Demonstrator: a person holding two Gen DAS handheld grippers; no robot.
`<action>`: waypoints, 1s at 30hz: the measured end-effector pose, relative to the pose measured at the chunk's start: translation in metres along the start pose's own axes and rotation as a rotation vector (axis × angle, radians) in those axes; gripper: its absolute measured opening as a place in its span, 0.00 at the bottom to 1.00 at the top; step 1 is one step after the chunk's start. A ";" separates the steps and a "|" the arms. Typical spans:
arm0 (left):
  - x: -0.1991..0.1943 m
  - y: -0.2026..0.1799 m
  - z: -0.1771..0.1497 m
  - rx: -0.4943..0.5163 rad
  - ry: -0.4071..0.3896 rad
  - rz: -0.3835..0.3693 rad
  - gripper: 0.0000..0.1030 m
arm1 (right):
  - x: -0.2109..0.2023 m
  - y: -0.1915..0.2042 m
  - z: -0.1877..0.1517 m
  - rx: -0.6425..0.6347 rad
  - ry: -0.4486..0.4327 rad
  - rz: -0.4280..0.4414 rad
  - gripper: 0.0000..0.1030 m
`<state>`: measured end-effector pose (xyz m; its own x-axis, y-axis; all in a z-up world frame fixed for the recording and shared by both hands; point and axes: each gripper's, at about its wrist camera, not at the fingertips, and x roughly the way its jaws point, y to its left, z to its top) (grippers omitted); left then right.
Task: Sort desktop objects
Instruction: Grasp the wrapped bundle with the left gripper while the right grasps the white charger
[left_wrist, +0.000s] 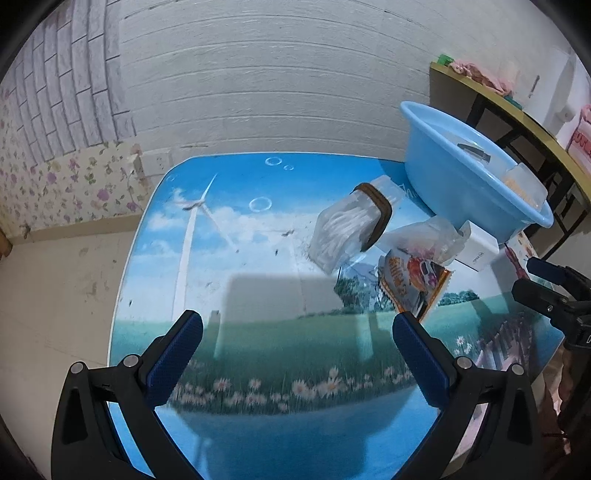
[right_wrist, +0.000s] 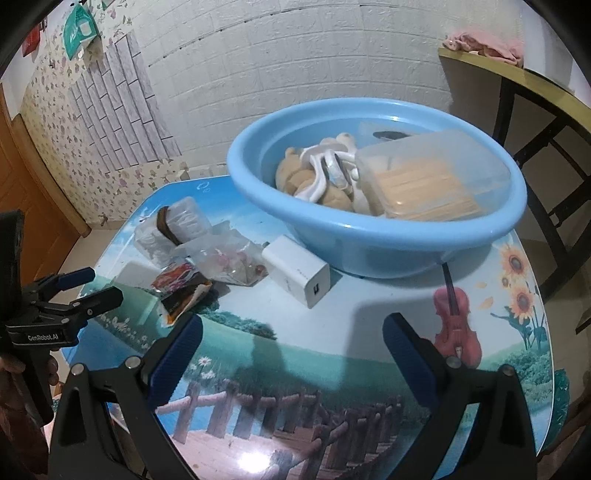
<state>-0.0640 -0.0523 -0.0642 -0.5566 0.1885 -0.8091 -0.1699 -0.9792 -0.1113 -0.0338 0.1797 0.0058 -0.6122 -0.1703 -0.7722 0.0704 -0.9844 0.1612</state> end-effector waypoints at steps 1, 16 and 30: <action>0.003 -0.001 0.003 0.010 0.005 -0.004 1.00 | 0.002 -0.001 0.000 0.007 0.004 -0.007 0.97; 0.043 -0.008 0.045 0.088 -0.011 -0.068 1.00 | 0.032 -0.011 0.013 0.112 0.011 -0.003 0.81; 0.047 -0.016 0.048 0.129 0.005 -0.129 0.35 | 0.056 -0.011 0.026 0.247 0.040 -0.041 0.60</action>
<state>-0.1267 -0.0240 -0.0724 -0.5195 0.3111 -0.7958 -0.3428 -0.9290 -0.1394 -0.0891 0.1819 -0.0237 -0.5784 -0.1364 -0.8043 -0.1519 -0.9507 0.2705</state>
